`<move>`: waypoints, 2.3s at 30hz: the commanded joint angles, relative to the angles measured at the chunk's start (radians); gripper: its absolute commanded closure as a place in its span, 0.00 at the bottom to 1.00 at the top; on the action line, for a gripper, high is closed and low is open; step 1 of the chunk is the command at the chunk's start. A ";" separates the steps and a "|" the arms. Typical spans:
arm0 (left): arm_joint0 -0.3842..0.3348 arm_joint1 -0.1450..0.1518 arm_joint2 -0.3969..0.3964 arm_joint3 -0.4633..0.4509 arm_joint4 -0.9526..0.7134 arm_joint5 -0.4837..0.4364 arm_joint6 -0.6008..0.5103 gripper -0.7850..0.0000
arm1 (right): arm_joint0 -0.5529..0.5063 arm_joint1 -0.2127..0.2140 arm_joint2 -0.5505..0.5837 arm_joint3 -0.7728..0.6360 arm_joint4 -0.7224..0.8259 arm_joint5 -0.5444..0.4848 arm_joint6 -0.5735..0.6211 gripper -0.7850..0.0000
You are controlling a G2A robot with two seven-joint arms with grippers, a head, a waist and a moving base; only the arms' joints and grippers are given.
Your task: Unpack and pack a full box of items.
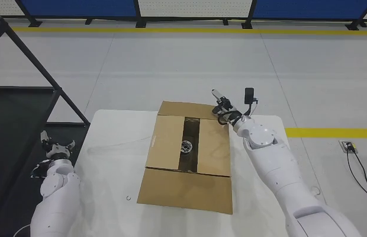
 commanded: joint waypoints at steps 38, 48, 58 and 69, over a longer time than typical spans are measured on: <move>0.563 0.078 -0.076 -0.806 0.233 0.111 -0.813 0.00 | -0.156 0.069 -0.004 -0.383 0.107 0.093 0.755 0.00; 0.567 0.086 -0.021 -0.810 0.270 0.095 -0.869 0.00 | -0.062 0.015 -0.142 -0.250 0.055 0.133 0.663 0.00; 0.545 0.086 0.029 -0.785 0.310 0.059 -0.781 0.00 | -0.003 -0.019 -0.177 -0.151 0.115 0.083 0.688 0.00; 0.525 0.094 0.000 -0.757 0.279 0.058 -0.728 0.00 | 0.014 -0.036 -0.166 -0.166 0.201 -0.003 0.703 0.00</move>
